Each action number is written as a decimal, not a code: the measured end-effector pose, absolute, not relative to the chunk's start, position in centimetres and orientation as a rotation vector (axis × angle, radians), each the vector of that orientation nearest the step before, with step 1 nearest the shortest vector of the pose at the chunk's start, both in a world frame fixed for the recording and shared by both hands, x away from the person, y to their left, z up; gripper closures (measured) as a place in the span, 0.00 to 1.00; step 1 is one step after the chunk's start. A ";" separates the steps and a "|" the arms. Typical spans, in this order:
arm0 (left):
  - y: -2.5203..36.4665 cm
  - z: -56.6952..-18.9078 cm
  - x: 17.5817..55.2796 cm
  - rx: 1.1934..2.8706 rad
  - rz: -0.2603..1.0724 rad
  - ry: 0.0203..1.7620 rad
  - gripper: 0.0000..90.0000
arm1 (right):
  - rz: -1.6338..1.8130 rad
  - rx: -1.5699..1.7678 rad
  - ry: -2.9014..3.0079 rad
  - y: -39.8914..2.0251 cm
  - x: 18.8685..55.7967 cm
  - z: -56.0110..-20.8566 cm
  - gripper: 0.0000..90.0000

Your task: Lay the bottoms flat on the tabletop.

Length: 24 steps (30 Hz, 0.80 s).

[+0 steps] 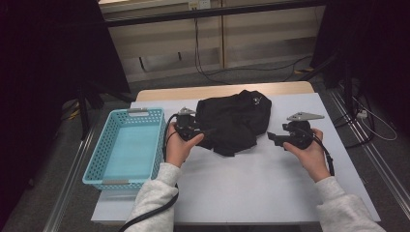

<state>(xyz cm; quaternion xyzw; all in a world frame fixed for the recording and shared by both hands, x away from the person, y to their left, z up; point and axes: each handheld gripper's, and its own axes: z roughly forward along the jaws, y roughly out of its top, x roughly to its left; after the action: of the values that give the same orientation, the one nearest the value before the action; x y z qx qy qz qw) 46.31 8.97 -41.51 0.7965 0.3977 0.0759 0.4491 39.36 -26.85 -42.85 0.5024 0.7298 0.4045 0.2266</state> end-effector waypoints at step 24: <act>9.3 -43.6 44.4 2.023 0.189 0.942 0.20 | 1.051 1.288 2.237 -22.2 39.2 -45.6 0.48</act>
<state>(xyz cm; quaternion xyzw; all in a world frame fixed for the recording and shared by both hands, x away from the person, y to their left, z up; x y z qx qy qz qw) 44.39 9.28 -43.61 0.8129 0.3785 0.0761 0.4361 39.18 -22.15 -45.60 0.4547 0.7901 0.3713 0.1762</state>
